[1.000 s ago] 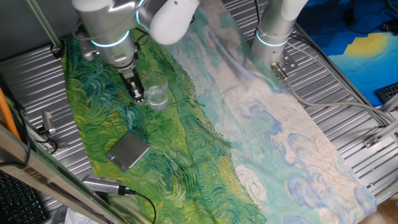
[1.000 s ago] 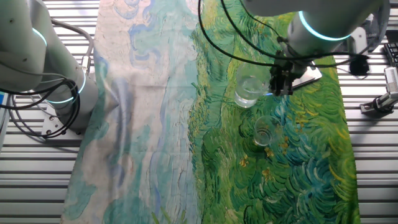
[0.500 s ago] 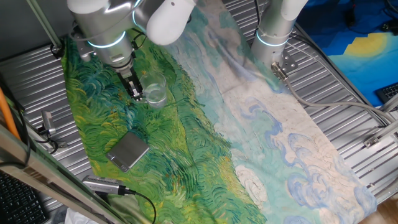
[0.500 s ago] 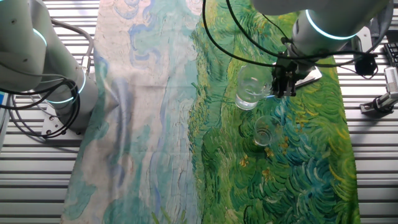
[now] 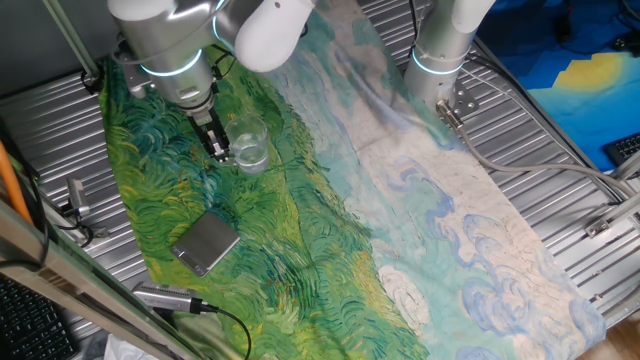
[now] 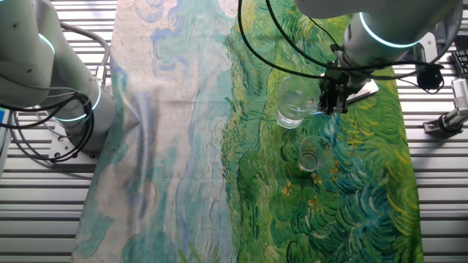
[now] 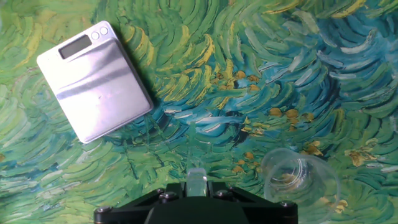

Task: Pour the water from one cup into another empty cup

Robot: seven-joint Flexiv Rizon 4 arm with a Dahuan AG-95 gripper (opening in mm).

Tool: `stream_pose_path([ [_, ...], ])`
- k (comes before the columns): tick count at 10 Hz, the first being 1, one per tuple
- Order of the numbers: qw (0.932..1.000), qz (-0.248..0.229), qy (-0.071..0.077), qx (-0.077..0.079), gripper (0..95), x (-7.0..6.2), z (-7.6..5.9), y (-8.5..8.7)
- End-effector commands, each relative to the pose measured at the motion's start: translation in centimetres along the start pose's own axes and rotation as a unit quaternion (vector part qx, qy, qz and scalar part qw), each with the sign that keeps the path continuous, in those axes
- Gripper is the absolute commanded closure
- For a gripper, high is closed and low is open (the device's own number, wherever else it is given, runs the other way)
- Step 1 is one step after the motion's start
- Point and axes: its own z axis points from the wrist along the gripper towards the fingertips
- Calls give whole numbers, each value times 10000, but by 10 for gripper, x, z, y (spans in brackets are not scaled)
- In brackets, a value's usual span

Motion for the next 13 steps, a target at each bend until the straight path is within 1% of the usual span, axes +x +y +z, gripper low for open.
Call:
stream_pose_path([
  [1, 10000, -4, 5, -5, 950, 1, -1, 0],
  [4, 10000, 45, 1, 13, 950, 1, -1, 0],
  [6, 9999, 72, -46, 55, 950, 1, -1, 0],
  [8, 9999, 65, -92, 46, 950, 1, -1, 0],
  [10, 9999, 62, -127, 0, 950, 1, -1, 0],
  [13, 10000, -5, -95, -9, 950, 1, -1, 0],
])
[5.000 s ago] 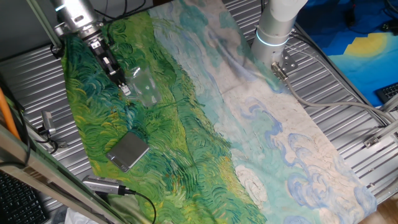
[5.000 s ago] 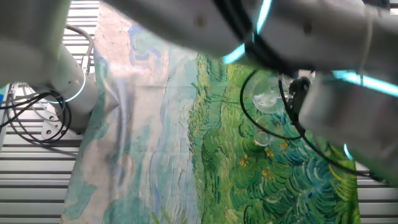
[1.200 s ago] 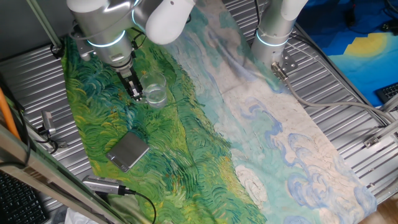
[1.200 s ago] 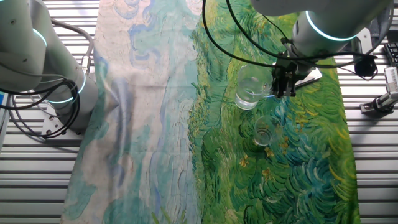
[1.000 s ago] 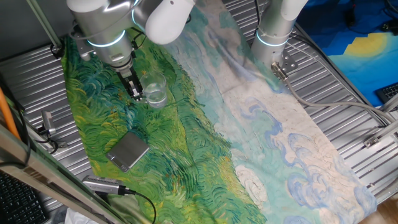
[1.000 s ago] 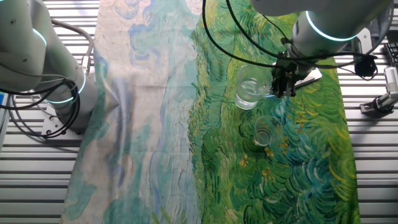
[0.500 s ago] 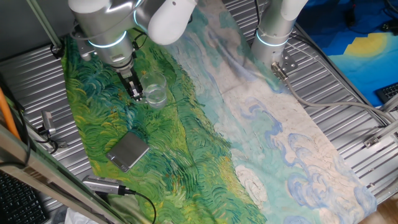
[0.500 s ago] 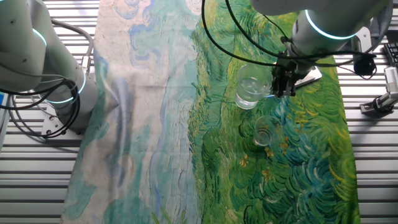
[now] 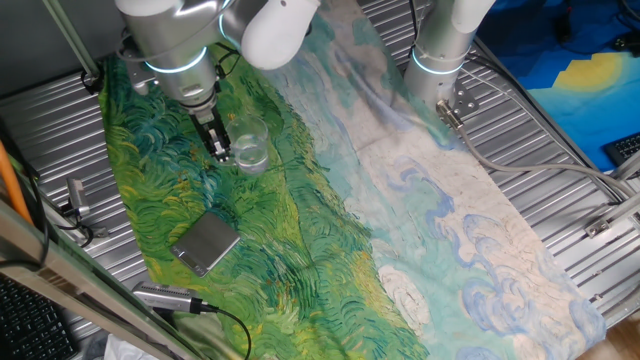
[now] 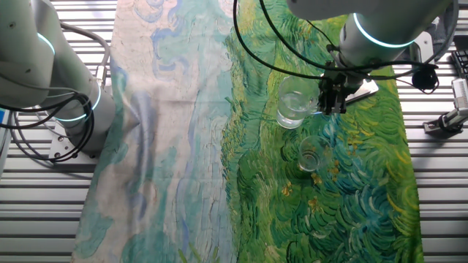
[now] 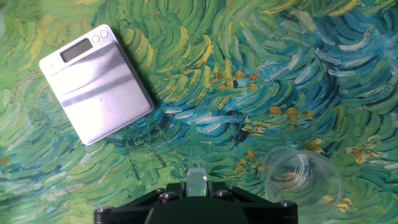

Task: Pour the water from one cup into another empty cup

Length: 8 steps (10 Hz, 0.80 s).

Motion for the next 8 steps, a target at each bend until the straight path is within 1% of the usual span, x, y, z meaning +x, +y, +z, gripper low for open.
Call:
stream_pose_path([
  [1, 10000, -41, 9, -10, 950, -1, 1, 0],
  [3, 9999, -164, 38, 1, 950, -1, 1, 0],
  [6, 9995, -311, 25, 59, 950, -1, 1, 0],
  [8, 9995, -313, -8, 46, 950, -1, 1, 0],
])
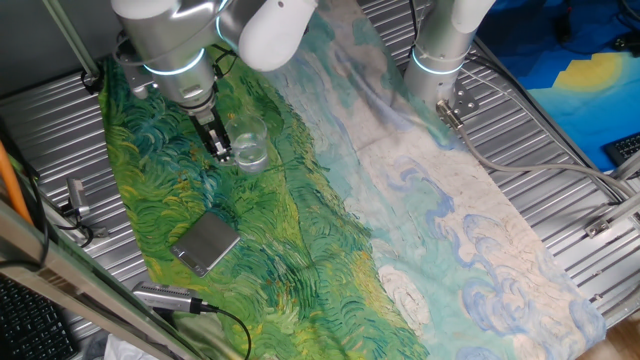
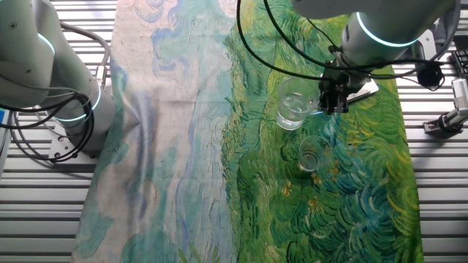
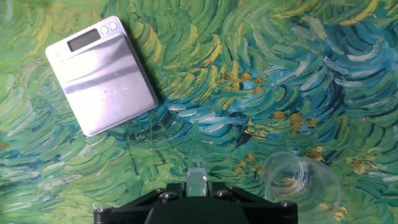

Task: Pour the water from one cup into another empty cup

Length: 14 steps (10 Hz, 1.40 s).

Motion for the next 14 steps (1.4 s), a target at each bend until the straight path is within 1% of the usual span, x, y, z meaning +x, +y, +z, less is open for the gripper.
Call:
stream_pose_path([
  [1, 10000, 6, -39, -22, 950, 0, 0, 0],
  [3, 9999, 59, -40, -72, 950, 0, 0, 0],
  [4, 9999, 114, -46, -96, 950, 1, 3, 3],
  [6, 9998, 147, -107, -89, 950, 0, 14, 8],
  [7, 9998, 155, -116, -81, 950, -2, 18, 7],
  [8, 9997, 159, -167, -71, 950, -5, 24, 6],
  [9, 9997, 167, -175, -20, 950, -6, 29, 6],
  [12, 9994, 249, -236, 23, 950, -8, 44, 8],
  [14, 9994, 239, -249, 25, 950, -9, 46, 8],
])
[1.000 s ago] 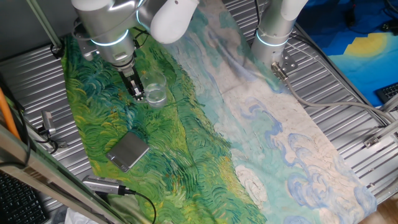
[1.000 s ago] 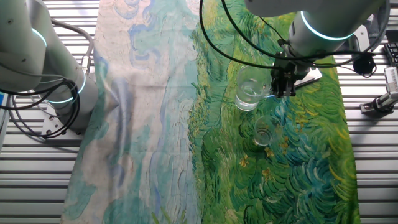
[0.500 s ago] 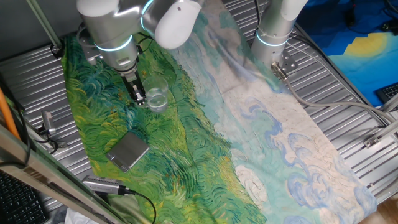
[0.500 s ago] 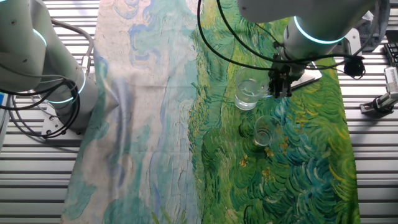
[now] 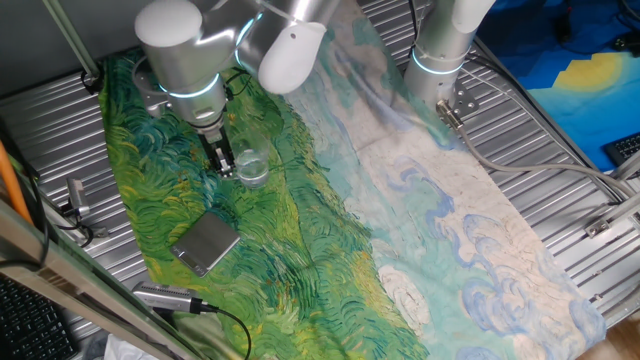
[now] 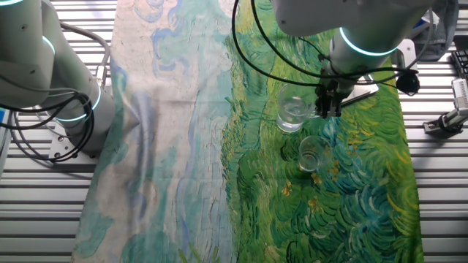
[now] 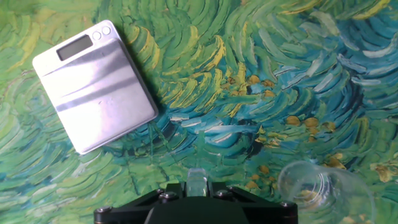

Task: Pour the water from one cup into another empty cup

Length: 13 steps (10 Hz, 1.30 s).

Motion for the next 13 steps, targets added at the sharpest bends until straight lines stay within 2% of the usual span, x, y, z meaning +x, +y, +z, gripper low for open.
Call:
stream_pose_path([
  [1, 10000, -20, 0, -12, 950, 0, 1, 0],
  [3, 9999, -121, -51, -4, 950, 0, 1, 0],
  [8, 9997, -232, -67, -21, 950, 0, 1, 0],
  [9, 9997, -245, -72, -17, 760, 0, 1, 0],
  [13, 9995, -304, -84, 0, 760, 0, 0, 0],
])
